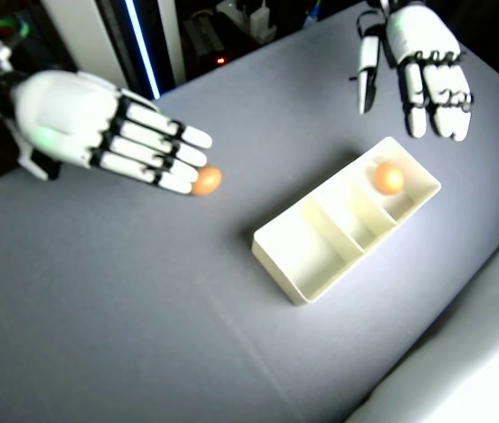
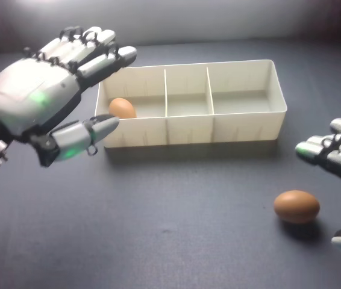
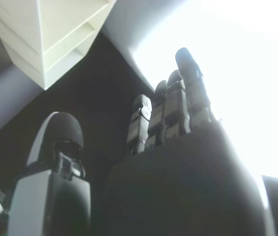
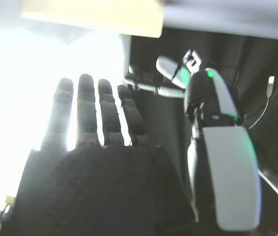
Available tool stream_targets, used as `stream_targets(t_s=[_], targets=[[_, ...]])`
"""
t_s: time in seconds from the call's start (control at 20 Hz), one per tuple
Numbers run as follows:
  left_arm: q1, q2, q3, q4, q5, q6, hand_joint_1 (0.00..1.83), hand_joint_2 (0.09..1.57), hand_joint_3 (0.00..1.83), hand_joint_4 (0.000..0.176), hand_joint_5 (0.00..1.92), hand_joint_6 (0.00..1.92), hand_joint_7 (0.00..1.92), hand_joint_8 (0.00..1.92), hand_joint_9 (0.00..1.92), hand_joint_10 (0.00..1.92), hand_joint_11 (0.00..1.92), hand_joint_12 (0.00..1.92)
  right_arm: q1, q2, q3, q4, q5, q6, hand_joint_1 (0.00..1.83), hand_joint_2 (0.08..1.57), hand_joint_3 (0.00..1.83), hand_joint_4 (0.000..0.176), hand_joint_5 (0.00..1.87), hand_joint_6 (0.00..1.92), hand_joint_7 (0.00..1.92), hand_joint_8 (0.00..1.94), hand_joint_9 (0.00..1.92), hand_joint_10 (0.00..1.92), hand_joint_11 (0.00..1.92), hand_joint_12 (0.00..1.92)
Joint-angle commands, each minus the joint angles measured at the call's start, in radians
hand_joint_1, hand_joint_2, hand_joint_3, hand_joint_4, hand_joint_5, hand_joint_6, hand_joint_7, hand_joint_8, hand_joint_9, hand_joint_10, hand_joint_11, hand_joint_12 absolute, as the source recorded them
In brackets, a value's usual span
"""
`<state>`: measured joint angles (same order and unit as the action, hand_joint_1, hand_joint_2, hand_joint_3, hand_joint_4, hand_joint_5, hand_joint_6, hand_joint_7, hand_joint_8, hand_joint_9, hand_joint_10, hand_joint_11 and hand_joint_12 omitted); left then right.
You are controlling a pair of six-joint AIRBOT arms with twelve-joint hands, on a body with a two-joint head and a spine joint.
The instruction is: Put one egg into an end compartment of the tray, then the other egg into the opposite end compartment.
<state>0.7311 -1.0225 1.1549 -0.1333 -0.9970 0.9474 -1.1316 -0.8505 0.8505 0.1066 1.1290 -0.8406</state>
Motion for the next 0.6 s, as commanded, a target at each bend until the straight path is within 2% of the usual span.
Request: stream_targets(t_s=[0.0, 0.05, 0.1, 0.15, 0.2, 0.25, 0.3, 0.35, 0.4, 0.45, 0.5, 0.55], targets=[[0.001, 0.018, -0.006, 0.002, -0.171, -0.007, 0.44, 1.39, 0.00, 0.138, 0.11, 0.02, 0.02, 0.00, 0.00, 0.00, 0.00, 0.74, 0.017, -0.009, 0.006, -0.015, 0.064, 0.010, 0.69, 1.19, 0.00, 0.000, 0.07, 0.01, 0.09, 0.00, 0.00, 0.36, 0.00, 0.99], [0.032, 0.038, -0.027, -0.005, -0.208, -0.008, 0.45, 1.40, 0.00, 0.126, 0.12, 0.02, 0.01, 0.00, 0.00, 0.00, 0.00, 0.41, 0.039, -0.030, 0.022, -0.024, 0.021, 0.011, 0.69, 1.19, 0.00, 0.000, 0.07, 0.01, 0.09, 0.00, 0.01, 0.30, 0.00, 0.84], [0.061, 0.054, -0.047, -0.012, -0.249, -0.008, 0.47, 1.41, 0.00, 0.107, 0.13, 0.03, 0.02, 0.00, 0.00, 0.00, 0.00, 0.17, 0.057, -0.052, 0.037, -0.029, -0.016, 0.011, 0.70, 1.18, 0.00, 0.000, 0.08, 0.01, 0.09, 0.00, 0.01, 0.28, 0.00, 0.76], [0.077, 0.061, -0.056, -0.016, -0.270, -0.008, 0.47, 1.41, 0.00, 0.107, 0.13, 0.03, 0.02, 0.00, 0.00, 0.00, 0.00, 0.17, 0.067, -0.065, 0.047, -0.030, -0.037, 0.011, 0.70, 1.18, 0.00, 0.000, 0.08, 0.01, 0.09, 0.00, 0.01, 0.28, 0.00, 0.76], [0.098, 0.069, -0.067, -0.026, -0.295, -0.008, 0.64, 1.39, 0.00, 0.039, 0.16, 0.03, 0.07, 0.01, 0.00, 0.00, 0.00, 0.31, 0.079, -0.082, 0.062, -0.031, -0.066, 0.010, 0.73, 1.19, 0.00, 0.000, 0.13, 0.02, 0.16, 0.01, 0.05, 0.30, 0.00, 0.90], [0.115, 0.074, -0.075, -0.034, -0.315, -0.008, 0.64, 1.39, 0.00, 0.039, 0.16, 0.03, 0.07, 0.01, 0.00, 0.00, 0.00, 0.31, 0.090, -0.096, 0.075, -0.030, -0.090, 0.010, 0.73, 1.19, 0.00, 0.000, 0.13, 0.02, 0.16, 0.01, 0.05, 0.30, 0.00, 0.90], [0.132, 0.078, -0.081, -0.039, -0.331, -0.011, 0.70, 1.39, 0.00, 0.024, 0.16, 0.03, 0.08, 0.01, 0.01, 0.00, 0.00, 0.33, 0.103, -0.112, 0.088, -0.030, -0.115, 0.010, 0.76, 1.19, 0.00, 0.000, 0.16, 0.02, 0.19, 0.01, 0.07, 0.32, 0.00, 0.97], [0.147, 0.082, -0.086, -0.043, -0.345, -0.017, 0.75, 1.38, 0.00, 0.006, 0.17, 0.03, 0.10, 0.01, 0.03, 0.01, 0.00, 0.45, 0.118, -0.130, 0.103, -0.030, -0.138, 0.010, 0.84, 1.20, 0.00, 0.000, 0.25, 0.03, 0.32, 0.03, 0.14, 0.44, 0.00, 1.24], [0.160, 0.084, -0.089, -0.048, -0.361, -0.024, 0.80, 1.36, 0.00, 0.000, 0.20, 0.04, 0.13, 0.01, 0.08, 0.03, 0.00, 0.61, 0.134, -0.146, 0.116, -0.030, -0.159, 0.006, 1.19, 1.17, 0.01, 0.000, 0.74, 0.91, 0.93, 0.93, 0.83, 0.90, 0.55, 1.51], [0.168, 0.085, -0.091, -0.052, -0.371, -0.026, 0.83, 1.35, 0.00, 0.000, 0.21, 0.04, 0.14, 0.01, 0.08, 0.03, 0.00, 0.60, 0.147, -0.152, 0.119, -0.030, -0.170, -0.014, 1.21, 1.20, 0.01, 0.000, 0.73, 1.18, 0.91, 1.21, 0.91, 1.07, 0.71, 1.51], [0.173, 0.086, -0.093, -0.055, -0.375, -0.027, 0.83, 1.35, 0.00, 0.000, 0.21, 0.04, 0.14, 0.01, 0.08, 0.03, 0.00, 0.60, 0.162, -0.152, 0.113, -0.030, -0.170, -0.049, 1.21, 1.20, 0.01, 0.000, 0.73, 1.18, 0.91, 1.21, 0.91, 1.07, 0.71, 1.51], [0.180, 0.087, -0.094, -0.057, -0.377, -0.027, 0.94, 1.31, 0.00, 0.000, 0.23, 0.04, 0.16, 0.01, 0.12, 0.05, 0.00, 0.70, 0.185, -0.151, 0.108, -0.031, -0.170, -0.080, 1.20, 1.28, 0.01, 0.000, 0.60, 1.34, 0.80, 1.55, 0.94, 1.50, 0.95, 1.74]])
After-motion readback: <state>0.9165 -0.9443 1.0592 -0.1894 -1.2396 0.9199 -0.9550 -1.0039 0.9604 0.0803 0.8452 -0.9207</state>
